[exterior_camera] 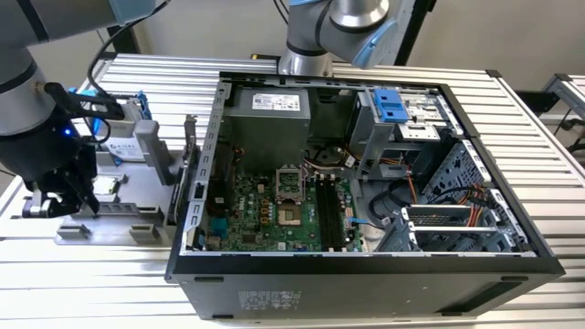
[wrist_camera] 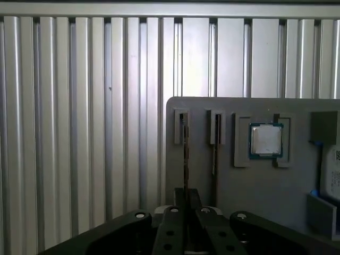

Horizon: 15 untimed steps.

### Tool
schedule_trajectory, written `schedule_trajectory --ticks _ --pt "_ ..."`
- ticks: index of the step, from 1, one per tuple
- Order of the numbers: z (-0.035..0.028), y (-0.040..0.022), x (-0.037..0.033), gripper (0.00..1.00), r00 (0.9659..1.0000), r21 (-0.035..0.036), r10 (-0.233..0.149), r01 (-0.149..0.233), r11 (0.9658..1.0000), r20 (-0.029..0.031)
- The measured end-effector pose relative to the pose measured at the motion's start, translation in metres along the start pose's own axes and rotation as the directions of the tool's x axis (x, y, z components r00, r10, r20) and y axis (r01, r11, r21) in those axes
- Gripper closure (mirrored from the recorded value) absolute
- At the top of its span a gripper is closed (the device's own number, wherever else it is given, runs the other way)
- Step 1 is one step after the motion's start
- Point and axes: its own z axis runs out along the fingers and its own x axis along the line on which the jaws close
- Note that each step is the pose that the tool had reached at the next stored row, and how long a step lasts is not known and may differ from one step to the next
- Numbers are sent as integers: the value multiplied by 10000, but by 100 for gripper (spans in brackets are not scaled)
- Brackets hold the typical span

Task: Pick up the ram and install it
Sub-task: 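Pick up the ram and move it above insertion slot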

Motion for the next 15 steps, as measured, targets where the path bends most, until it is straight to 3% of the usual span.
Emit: schedule_trajectory --ticks 15 --pt "-256 5 -1 100 10000 -1 1 -1 10000 -1"
